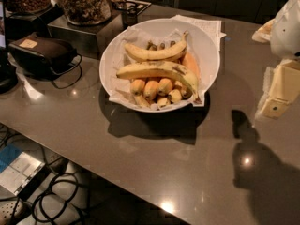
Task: Pick banana from white bowl
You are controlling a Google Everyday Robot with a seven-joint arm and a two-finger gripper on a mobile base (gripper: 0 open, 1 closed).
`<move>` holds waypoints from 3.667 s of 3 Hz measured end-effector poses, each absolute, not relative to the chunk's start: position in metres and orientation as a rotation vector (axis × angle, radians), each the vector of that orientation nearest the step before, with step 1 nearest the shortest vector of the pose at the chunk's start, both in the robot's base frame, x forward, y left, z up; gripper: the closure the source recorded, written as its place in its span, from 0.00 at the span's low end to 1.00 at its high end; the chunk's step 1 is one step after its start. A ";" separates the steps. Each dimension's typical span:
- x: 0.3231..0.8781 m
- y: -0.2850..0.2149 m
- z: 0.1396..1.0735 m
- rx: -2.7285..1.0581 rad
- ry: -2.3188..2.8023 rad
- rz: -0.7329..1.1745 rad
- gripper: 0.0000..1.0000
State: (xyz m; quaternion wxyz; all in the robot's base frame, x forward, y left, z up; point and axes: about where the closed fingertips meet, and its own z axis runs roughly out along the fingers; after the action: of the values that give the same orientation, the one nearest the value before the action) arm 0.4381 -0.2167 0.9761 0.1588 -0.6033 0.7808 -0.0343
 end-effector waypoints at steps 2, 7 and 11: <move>0.440 -0.217 0.977 -1.699 2.244 -0.088 0.00; 0.463 -0.140 0.980 -1.653 2.408 -0.010 0.01; 0.471 -0.109 0.975 -1.771 2.369 -0.010 0.24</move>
Offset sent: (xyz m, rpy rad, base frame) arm 0.0036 -0.0016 -0.0036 0.0284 0.0260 -0.0391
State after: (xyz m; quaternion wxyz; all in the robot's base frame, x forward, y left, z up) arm 0.4712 -0.1092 0.9746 0.0919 -0.5962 0.7975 -0.0033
